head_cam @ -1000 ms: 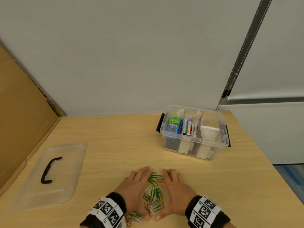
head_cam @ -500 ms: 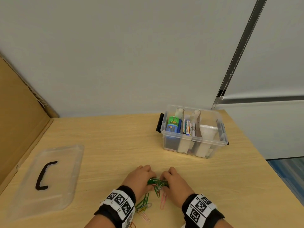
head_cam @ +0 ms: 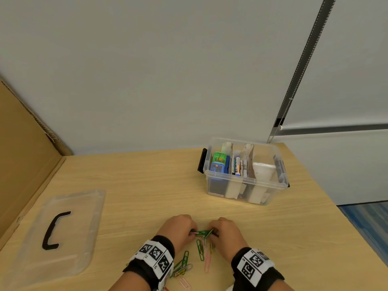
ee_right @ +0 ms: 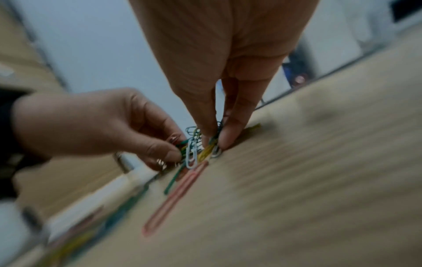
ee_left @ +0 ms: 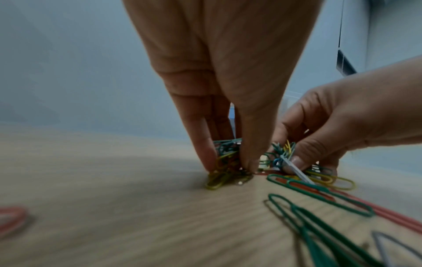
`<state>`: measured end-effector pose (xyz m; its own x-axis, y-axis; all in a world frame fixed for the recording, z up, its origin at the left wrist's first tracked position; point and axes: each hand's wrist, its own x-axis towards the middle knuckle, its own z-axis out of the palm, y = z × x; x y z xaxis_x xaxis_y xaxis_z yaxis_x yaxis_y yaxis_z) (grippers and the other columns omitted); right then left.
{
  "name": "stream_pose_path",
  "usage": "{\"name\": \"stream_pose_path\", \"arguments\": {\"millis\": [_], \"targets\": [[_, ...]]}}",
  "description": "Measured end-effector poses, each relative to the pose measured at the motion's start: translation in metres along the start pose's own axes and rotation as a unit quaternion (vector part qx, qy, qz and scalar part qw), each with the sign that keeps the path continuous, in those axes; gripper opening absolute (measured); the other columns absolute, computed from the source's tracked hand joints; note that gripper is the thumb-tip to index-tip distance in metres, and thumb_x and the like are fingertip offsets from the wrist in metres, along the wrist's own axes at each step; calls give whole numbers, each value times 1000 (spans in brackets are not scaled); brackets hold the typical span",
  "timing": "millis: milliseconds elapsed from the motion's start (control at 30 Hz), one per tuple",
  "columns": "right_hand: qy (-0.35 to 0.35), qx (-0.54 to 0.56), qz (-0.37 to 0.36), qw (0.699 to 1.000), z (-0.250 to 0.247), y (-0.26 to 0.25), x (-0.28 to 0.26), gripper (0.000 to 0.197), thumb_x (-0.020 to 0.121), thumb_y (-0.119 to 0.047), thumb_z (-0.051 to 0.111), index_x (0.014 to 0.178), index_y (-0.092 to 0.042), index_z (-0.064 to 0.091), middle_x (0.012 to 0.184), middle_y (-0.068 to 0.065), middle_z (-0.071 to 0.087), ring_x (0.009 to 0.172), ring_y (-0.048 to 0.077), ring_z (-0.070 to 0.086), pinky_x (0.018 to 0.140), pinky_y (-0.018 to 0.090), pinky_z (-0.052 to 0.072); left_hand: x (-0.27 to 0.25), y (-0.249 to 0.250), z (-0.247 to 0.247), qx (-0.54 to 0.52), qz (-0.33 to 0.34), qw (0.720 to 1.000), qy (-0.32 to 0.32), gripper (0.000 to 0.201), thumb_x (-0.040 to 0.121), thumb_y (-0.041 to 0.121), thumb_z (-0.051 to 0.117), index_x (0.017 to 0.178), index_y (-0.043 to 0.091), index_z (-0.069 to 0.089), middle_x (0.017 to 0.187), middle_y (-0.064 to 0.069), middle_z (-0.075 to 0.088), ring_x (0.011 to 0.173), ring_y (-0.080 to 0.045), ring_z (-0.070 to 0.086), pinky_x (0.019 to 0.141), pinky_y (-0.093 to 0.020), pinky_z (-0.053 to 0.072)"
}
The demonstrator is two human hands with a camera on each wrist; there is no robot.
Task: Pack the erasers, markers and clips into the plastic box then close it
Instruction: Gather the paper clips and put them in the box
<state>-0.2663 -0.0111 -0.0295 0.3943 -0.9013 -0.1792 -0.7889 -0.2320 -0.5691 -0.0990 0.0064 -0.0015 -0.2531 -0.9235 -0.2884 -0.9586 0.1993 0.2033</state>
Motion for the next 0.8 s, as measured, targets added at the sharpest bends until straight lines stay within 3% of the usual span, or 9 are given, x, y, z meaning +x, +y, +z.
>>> {"name": "stream_pose_path", "arguments": {"millis": [67, 133, 267, 400, 533, 667, 800], "targets": [[-6, 73, 28, 997, -4, 4, 4, 25, 82, -12, 68, 75, -35, 67, 74, -9, 59, 73, 11, 59, 70, 22, 53, -2, -3, 0, -17, -5, 1000, 15, 28, 94, 27, 49, 115, 19, 66, 111, -7, 60, 100, -25, 58, 81, -30, 44], [-11, 136, 53, 989, -9, 7, 4, 35, 81, -9, 71, 68, -40, 61, 72, -7, 63, 67, 11, 62, 69, 25, 57, -6, -8, 0, -51, -7, 997, 48, 28, 94, 30, 51, 117, 23, 66, 110, -4, 61, 100, -21, 59, 81, -27, 42], [9, 239, 77, 968, -30, 5, -2, 25, 80, -4, 71, 77, -28, 66, 80, 7, 69, 68, 24, 70, 67, 28, 59, -12, -15, -9, -125, -10, 982, 138, 25, 92, 34, 56, 113, 28, 68, 106, 5, 65, 96, -10, 59, 82, -19, 44], [43, 337, 52, 939, -69, -6, -10, 25, 81, 2, 69, 80, -23, 67, 80, 6, 69, 71, 16, 68, 68, 28, 59, -14, -19, -21, -170, -20, 966, 192, 26, 90, 34, 60, 114, 27, 68, 104, 7, 67, 92, -5, 59, 84, -21, 47], [84, 395, 22, 915, -123, -10, -14, 21, 81, 3, 67, 93, -14, 68, 85, 8, 72, 71, 11, 71, 65, 24, 59, -14, -21, -29, -196, -26, 956, 218, 21, 88, 30, 65, 107, 26, 72, 97, 6, 69, 87, -6, 61, 83, -26, 50], [178, 361, 19, 915, -173, 4, -5, 21, 82, 2, 66, 92, -17, 68, 81, 5, 72, 68, 12, 71, 62, 17, 56, -13, -20, -31, -206, -36, 953, 220, 19, 87, 29, 66, 105, 26, 73, 93, 9, 68, 84, -4, 61, 81, -27, 51], [250, 206, 39, 945, -198, 30, 17, 15, 81, -2, 70, 91, -14, 70, 79, 6, 67, 70, 18, 67, 52, 10, 52, -15, -17, -31, -215, -41, 950, 221, 19, 86, 30, 67, 104, 26, 73, 92, 10, 68, 84, -2, 61, 80, -22, 50]]}}
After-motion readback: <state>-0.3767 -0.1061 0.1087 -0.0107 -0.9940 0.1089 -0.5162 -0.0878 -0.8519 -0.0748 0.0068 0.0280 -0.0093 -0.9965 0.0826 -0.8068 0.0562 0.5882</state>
